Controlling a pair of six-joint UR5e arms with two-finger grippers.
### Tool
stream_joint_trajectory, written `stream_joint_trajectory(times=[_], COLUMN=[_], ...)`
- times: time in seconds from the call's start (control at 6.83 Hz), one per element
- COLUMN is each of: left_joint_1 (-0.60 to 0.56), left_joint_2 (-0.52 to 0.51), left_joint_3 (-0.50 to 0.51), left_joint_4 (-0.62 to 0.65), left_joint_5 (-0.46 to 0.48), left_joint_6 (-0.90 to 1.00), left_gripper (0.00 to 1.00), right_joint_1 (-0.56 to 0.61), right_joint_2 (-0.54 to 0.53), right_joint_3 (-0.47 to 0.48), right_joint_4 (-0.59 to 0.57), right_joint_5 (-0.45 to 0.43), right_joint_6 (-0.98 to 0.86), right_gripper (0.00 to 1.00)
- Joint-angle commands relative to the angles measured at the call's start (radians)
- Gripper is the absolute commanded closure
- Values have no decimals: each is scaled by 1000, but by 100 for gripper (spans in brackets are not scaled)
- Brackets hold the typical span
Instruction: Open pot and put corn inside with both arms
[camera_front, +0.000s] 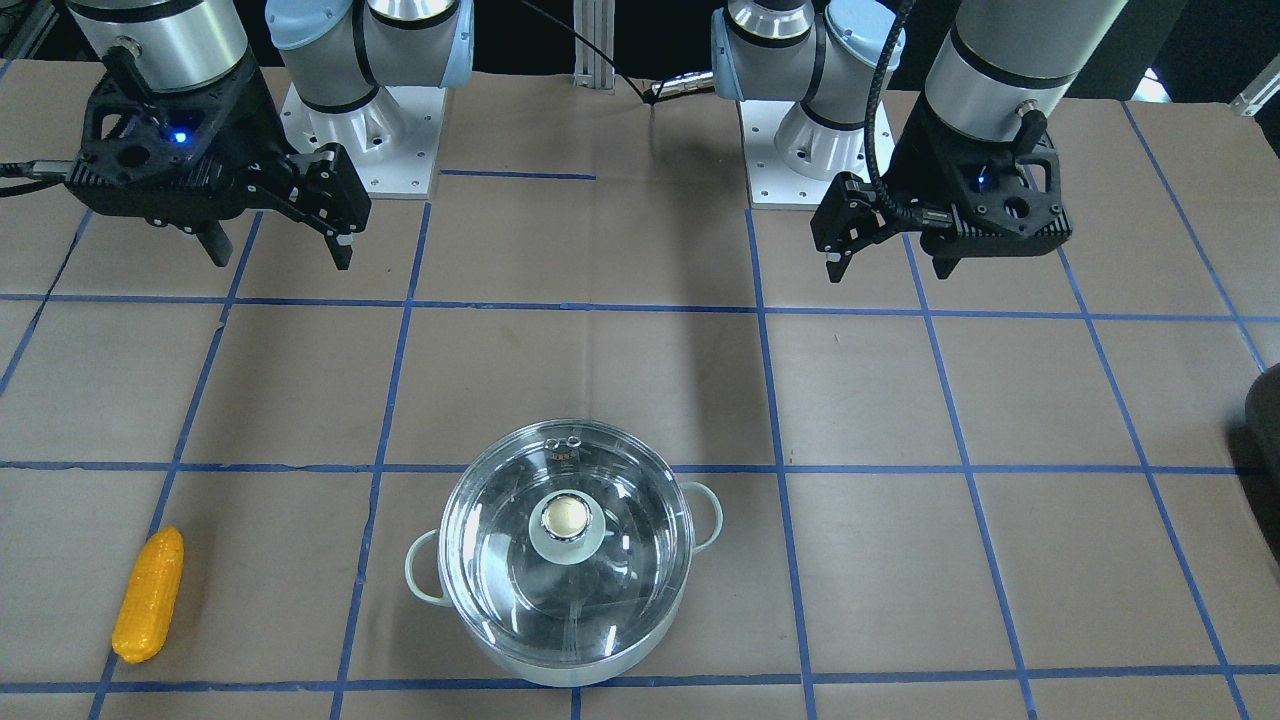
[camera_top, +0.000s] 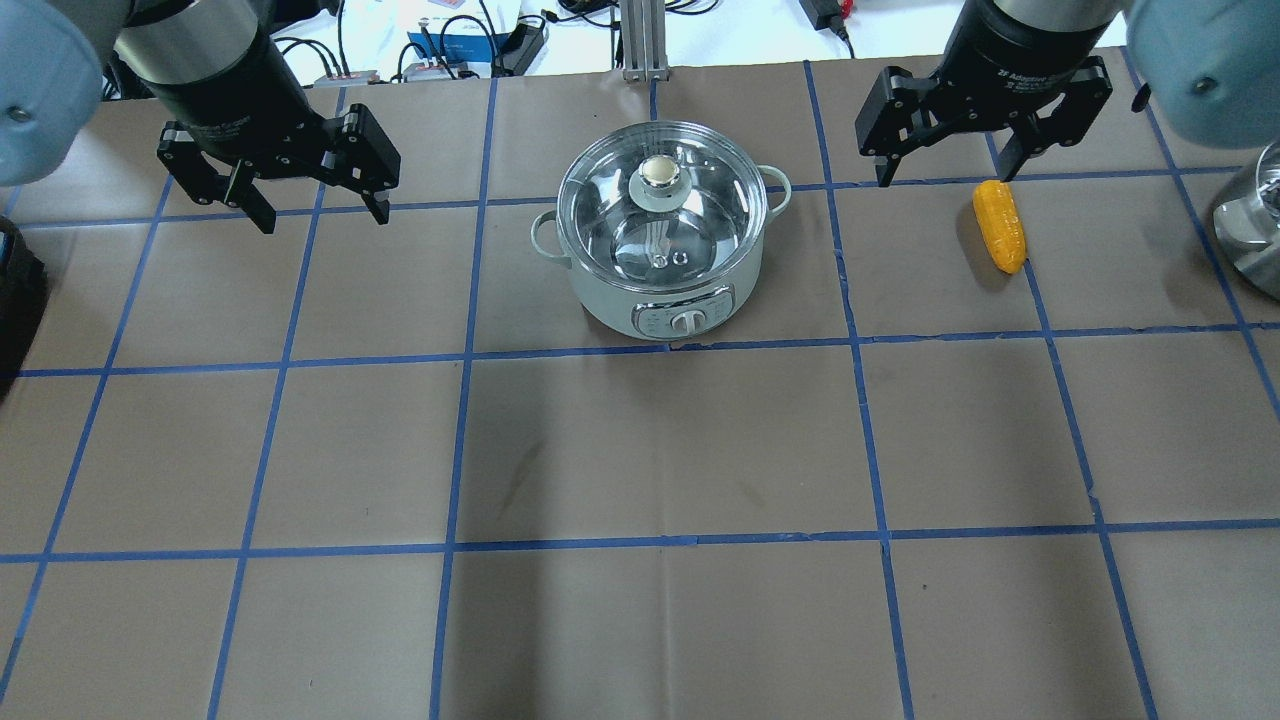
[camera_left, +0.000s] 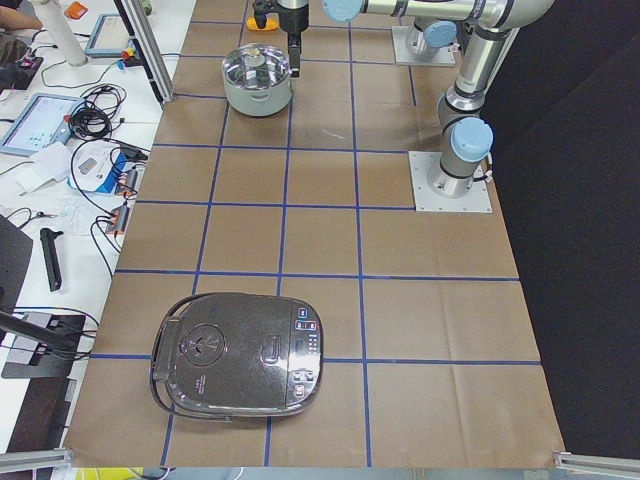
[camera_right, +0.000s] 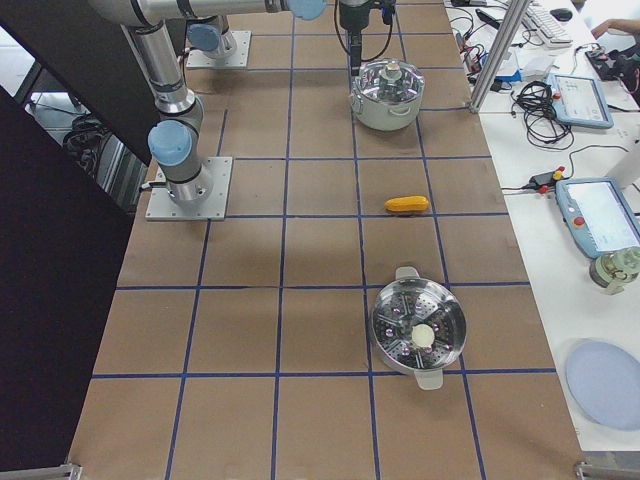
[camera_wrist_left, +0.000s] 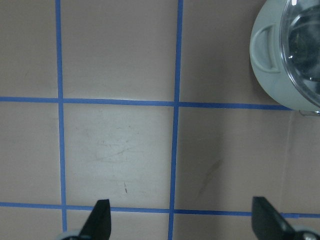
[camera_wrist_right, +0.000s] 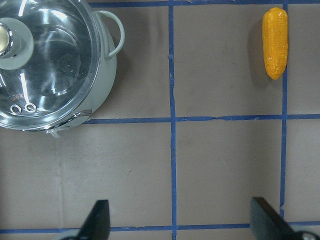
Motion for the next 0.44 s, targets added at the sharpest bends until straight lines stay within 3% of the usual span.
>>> stream_joint_trajectory(times=[0.0, 0.29], left_joint_1=[1, 3], left_joint_2=[8, 3], left_joint_3=[-12, -11], left_joint_4=[1, 4], left_joint_5=[1, -4], left_joint_6=[0, 0], left_gripper=[0, 0], right_joint_1=[0, -30], right_joint_2=[0, 3], right_joint_3=[0, 0], right_joint_4=[0, -9], right_joint_5=[-1, -4], right_joint_6=[0, -17], right_gripper=[0, 0])
